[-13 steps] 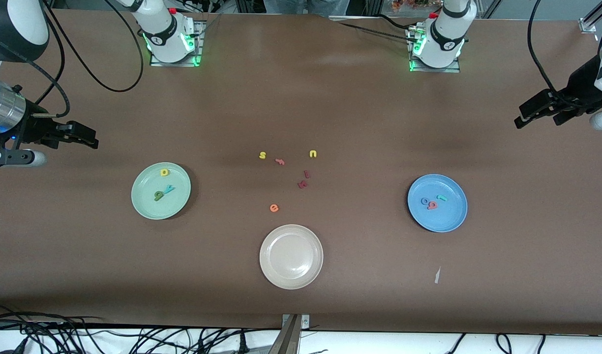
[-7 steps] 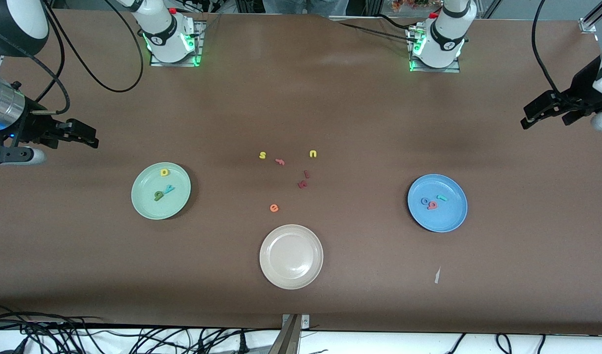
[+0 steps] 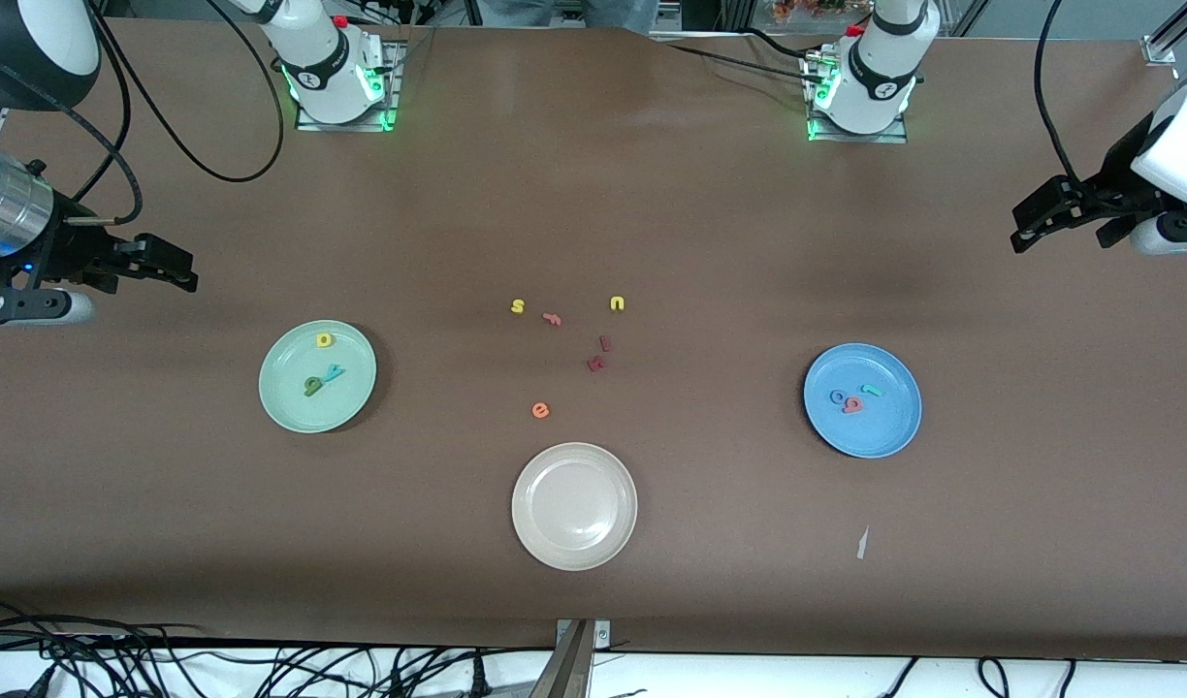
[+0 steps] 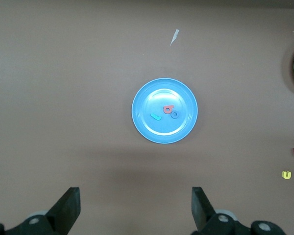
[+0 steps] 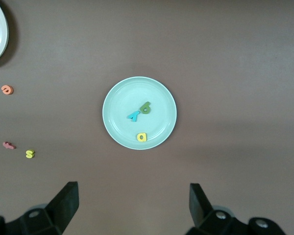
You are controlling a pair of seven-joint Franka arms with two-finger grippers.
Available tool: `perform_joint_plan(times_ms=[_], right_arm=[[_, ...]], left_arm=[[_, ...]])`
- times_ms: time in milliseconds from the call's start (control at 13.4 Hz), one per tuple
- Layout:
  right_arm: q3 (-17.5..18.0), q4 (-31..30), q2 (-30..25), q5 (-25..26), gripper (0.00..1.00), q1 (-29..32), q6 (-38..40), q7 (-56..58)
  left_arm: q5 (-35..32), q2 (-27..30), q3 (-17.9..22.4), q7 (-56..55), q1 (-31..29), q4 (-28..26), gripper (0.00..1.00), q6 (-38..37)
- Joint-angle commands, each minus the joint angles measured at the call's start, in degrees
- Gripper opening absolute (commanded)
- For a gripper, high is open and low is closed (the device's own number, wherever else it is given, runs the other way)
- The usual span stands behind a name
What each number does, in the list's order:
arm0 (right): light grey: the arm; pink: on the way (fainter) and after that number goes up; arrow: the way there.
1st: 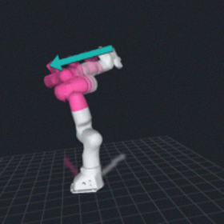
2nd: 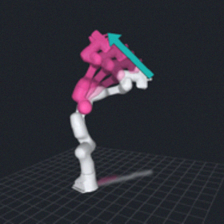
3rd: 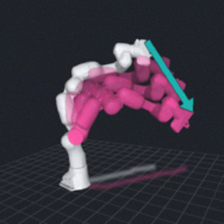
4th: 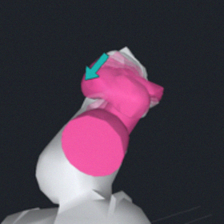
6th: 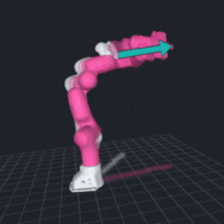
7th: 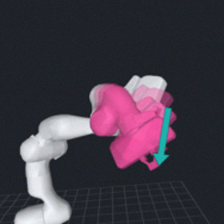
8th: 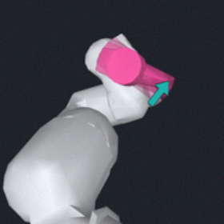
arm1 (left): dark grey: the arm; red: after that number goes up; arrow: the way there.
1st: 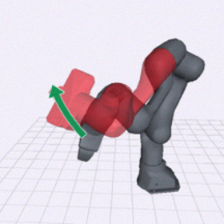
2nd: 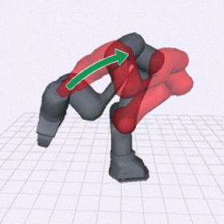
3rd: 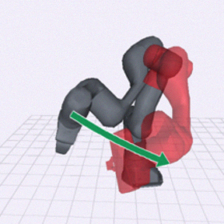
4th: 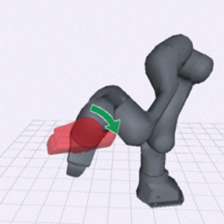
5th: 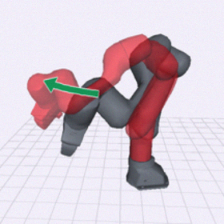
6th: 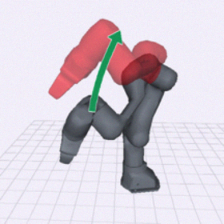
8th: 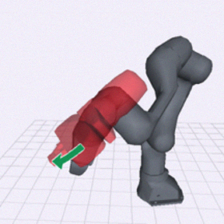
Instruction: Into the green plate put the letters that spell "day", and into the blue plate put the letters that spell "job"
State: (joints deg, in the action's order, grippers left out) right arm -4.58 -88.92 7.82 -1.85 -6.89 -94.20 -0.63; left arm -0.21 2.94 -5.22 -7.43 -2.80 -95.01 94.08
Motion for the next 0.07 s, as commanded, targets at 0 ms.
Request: perform_joint_plan(times_ms=[0], right_arm=[[0.2, 1.1, 0.0, -0.3, 1.0, 0.3, 1.4, 1.0]], left_arm=[[-1.9, 0.2, -0.1, 1.4, -0.1, -0.1, 1.0, -0.6]])
